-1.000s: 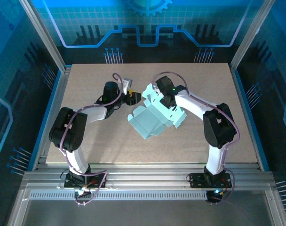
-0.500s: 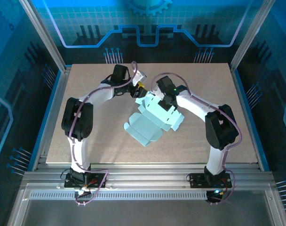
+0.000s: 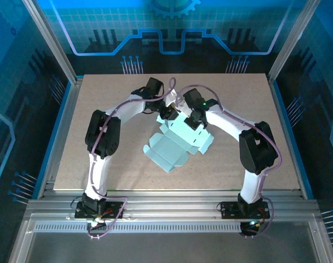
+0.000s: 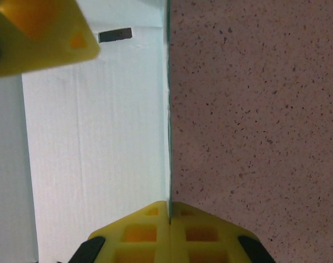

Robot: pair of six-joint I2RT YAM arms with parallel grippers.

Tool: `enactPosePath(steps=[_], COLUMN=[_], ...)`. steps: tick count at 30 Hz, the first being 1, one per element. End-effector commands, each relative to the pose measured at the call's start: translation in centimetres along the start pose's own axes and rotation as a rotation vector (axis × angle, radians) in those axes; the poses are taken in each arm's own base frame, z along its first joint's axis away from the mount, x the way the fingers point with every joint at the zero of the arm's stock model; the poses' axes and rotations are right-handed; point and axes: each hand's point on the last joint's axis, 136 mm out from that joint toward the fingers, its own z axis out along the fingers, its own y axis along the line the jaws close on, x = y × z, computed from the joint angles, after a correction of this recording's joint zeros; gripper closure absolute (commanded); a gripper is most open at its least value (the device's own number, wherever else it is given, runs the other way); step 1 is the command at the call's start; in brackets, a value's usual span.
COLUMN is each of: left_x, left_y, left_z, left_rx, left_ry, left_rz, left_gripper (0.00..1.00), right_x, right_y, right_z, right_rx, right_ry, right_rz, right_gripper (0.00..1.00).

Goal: Fold the paper box

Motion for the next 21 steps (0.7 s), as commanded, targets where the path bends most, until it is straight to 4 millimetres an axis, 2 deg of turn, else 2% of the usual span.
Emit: enactPosePath(steps=[1, 2, 6, 10, 13, 15, 17, 21], left_x=[-0.12, -0.09, 0.13, 0.25, -0.33, -0.36, -0.11, 0.64], left_y=[-0.25, -0.32, -0.14, 0.41, 0.16, 0.14, 0.21, -0.11], left_z=[0.28, 0.34, 0.33, 0.08, -0.32, -0.28, -0.12, 0.12], left_rx=[0.008, 0.007, -0.012, -0.048, -0.026, -0.025, -0.026, -0.006], left_ry=[0.028, 0.031, 0.038, 0.036, 0.011, 0.011, 0.019, 0.045], left_rz=[0.004, 0.002, -0.001, -0.014, -0.032, -0.038, -0.039, -0.038], left_gripper=[0.7, 0.73, 0.74, 0.61, 0.61, 0.66, 0.77, 0.83], right_x=[0.12, 0.17, 0.34, 0.38, 0.45, 0.44, 0.43, 0.44], right_y=[-0.17, -0.23, -0.43, -0.54, -0.59, -0.58, -0.57, -0.75], right_z=[-1.04, -1.04, -0.96, -0.94, -0.86, -0.88, -0.87, -0.95], right_rx=[-0.013, -0.01, -0.003, -0.003, -0.001, -0.002, -0.003, 0.003], right_ry=[-0.013, -0.011, -0.005, 0.002, 0.006, 0.005, 0.005, 0.006], right_rz=[0.005, 0.008, 0.014, 0.018, 0.021, 0.022, 0.022, 0.024], right_gripper=[1.0, 1.0, 1.0, 1.0, 1.0, 1.0, 1.0, 1.0])
